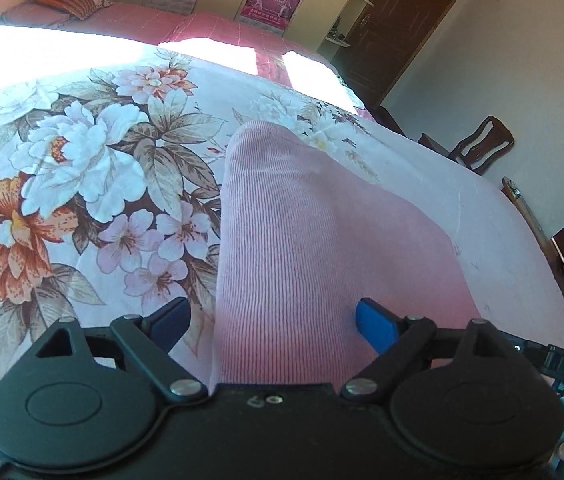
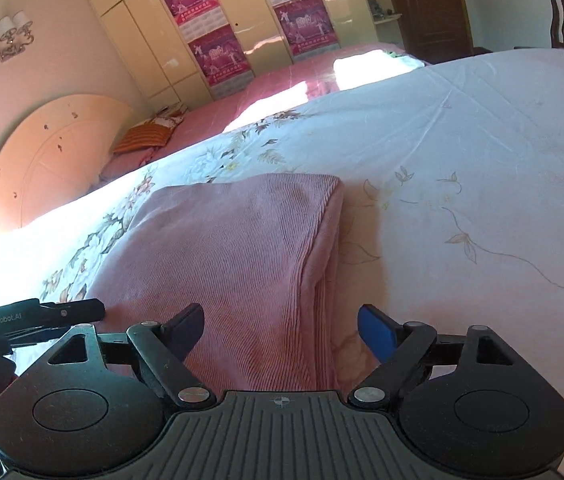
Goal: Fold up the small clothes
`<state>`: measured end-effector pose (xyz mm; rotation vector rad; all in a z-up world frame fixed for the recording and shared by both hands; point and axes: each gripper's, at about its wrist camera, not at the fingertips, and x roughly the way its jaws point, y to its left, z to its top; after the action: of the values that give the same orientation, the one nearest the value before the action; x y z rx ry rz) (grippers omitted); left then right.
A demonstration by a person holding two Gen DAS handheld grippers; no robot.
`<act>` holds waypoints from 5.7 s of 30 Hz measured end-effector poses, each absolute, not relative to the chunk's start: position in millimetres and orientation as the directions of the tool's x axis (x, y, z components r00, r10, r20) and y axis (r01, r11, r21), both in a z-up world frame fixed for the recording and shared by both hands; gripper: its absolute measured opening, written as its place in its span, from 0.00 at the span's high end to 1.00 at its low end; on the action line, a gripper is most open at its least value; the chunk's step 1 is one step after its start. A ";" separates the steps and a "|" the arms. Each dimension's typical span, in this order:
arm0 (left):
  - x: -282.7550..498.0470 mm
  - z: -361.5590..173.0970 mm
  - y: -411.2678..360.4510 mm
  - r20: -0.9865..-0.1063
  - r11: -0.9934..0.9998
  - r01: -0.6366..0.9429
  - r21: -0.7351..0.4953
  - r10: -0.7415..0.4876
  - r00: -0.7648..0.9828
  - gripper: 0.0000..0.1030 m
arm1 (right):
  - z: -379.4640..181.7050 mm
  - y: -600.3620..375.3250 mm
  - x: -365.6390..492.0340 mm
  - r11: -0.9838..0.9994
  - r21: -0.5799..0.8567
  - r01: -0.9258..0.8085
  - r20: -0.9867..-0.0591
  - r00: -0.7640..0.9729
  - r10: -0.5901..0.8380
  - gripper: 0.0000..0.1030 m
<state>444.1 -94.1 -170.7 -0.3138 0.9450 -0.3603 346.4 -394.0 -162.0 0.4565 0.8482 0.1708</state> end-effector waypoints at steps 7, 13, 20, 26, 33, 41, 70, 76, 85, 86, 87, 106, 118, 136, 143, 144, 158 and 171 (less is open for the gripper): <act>457.9 -188.4 -104.6 -0.702 0.857 0.193 -0.477 -0.504 0.503 0.27 | -185.2 -407.9 369.8 0.839 0.542 0.040 -0.664 0.633 0.399 0.21; 458.8 -180.3 -103.4 -0.692 0.841 0.202 -0.502 -0.530 0.489 0.54 | -190.1 -410.7 367.7 0.793 0.606 0.055 -0.650 0.609 0.454 0.69; 456.9 -175.6 -116.4 -0.704 0.875 0.214 -0.433 -0.477 0.526 0.61 | -182.8 -405.4 365.8 0.796 0.605 0.033 -0.646 0.605 0.466 0.74; 447.3 -154.0 -118.3 -0.688 0.875 0.268 -0.403 -0.483 0.542 0.67 | -161.8 -402.5 352.8 0.759 0.651 -0.001 -0.592 0.626 0.509 0.77; 431.8 -127.3 -106.2 -0.658 0.865 0.317 -0.390 -0.502 0.561 0.68 | -133.1 -377.0 339.2 0.747 0.663 -0.049 -0.555 0.638 0.534 0.77; 418.2 -98.8 -20.6 -0.632 0.878 0.318 -0.357 -0.478 0.611 0.68 | -110.3 -291.3 344.2 0.739 0.667 -0.099 -0.527 0.639 0.560 0.77; 484.8 -163.5 308.1 -0.659 0.936 0.096 -0.339 -0.309 0.686 0.27 | -179.9 9.1 456.2 0.842 0.535 -0.070 -0.657 0.592 0.467 0.77; 467.4 -144.9 309.1 -0.629 0.955 0.079 -0.287 -0.250 0.736 0.29 | -174.6 5.6 449.7 0.893 0.445 -0.062 -0.680 0.626 0.382 0.69; 409.7 -116.0 290.0 -0.585 0.950 0.204 -0.234 -0.306 0.751 0.34 | -115.6 29.7 398.2 0.897 0.371 -0.241 -0.603 0.671 0.430 0.69; 407.6 -121.4 283.6 -0.593 0.956 0.204 -0.211 -0.291 0.751 0.34 | -115.9 36.9 391.5 0.893 0.367 -0.262 -0.606 0.660 0.443 0.69; 405.5 -124.7 279.7 -0.594 0.962 0.202 -0.183 -0.272 0.757 0.34 | -120.1 42.0 386.8 0.890 0.364 -0.274 -0.617 0.645 0.450 0.69; 367.4 -129.3 251.7 -0.684 0.975 0.217 -0.050 -0.191 0.704 0.32 | -170.3 36.3 340.1 0.952 0.245 -0.183 -0.736 0.603 0.306 0.90; 381.8 -145.7 241.4 -0.736 0.967 0.231 -0.105 -0.232 0.637 0.00 | -164.0 47.3 332.0 0.963 0.249 -0.104 -0.744 0.615 0.259 0.83; 378.6 -138.3 257.2 -0.828 0.994 -0.087 -0.061 -0.001 0.560 0.03 | -154.8 47.2 330.1 0.952 0.293 -0.087 -0.764 0.577 0.288 0.29; 337.7 -109.2 287.4 -0.769 0.967 -0.163 -0.194 -0.047 0.638 0.19 | -125.8 31.4 298.2 0.926 0.352 -0.136 -0.736 0.570 0.364 0.18; 330.1 -102.6 287.7 -0.760 0.968 -0.178 -0.176 -0.019 0.650 0.19 | -118.0 30.6 288.4 0.922 0.355 -0.154 -0.734 0.565 0.377 0.06; 188.1 -13.2 224.7 -0.704 0.994 -0.107 0.039 0.103 0.703 0.08 | -40.3 20.8 157.1 0.947 0.210 -0.244 -0.711 0.627 0.319 0.00; 89.5 25.9 197.5 -0.649 0.995 -0.089 0.046 0.098 0.755 0.01 | 23.4 13.8 54.0 0.973 0.085 -0.214 -0.567 0.793 0.224 0.00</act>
<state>89.5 197.5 25.9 0.0125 0.7081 0.1018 54.0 13.8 23.4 0.0167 0.6113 0.2356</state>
